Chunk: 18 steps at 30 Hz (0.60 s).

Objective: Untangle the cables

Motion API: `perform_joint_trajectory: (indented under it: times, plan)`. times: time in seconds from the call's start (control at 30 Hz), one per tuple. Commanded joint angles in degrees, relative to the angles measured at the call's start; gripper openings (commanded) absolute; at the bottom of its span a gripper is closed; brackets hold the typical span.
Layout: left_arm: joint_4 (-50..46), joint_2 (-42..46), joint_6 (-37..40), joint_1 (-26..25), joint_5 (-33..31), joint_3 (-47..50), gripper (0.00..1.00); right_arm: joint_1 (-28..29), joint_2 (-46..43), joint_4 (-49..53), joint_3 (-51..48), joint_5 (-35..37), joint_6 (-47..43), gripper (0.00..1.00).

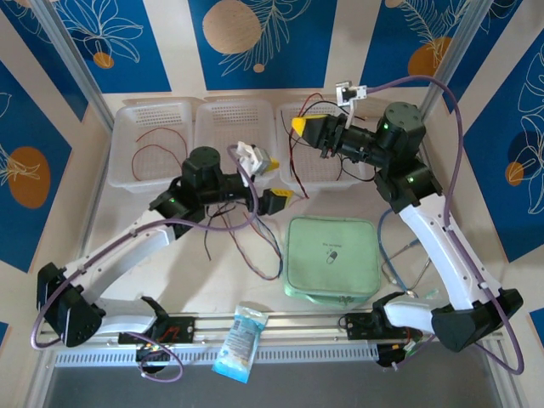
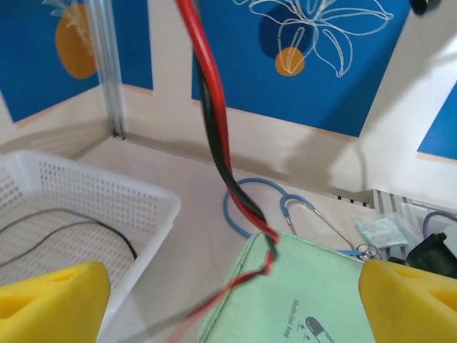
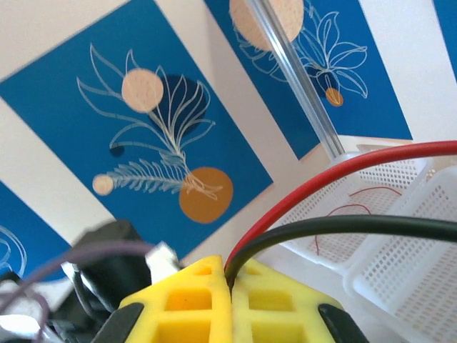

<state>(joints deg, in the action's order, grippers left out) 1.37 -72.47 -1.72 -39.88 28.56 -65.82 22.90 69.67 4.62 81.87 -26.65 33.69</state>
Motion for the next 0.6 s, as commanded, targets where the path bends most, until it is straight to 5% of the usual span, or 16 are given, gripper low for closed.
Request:
perform_joint_trajectory:
  times: [0.0,0.3,0.57]
  plan:
    - [-6.8,1.2,-5.6,4.0,1.4,-5.9,0.9,-1.0,0.7,1.8,0.5,-5.2,-11.3,0.0]
    - [-14.0,-2.9,-15.1,9.1,0.7,-17.7,0.9,-1.1,4.0,4.3,-2.5,-17.4,-38.0,0.0]
    - [-6.7,-4.6,-25.7,11.0,7.2,-19.3,0.9,4.1,6.4,16.2,-2.4,-14.2,-58.9,0.0]
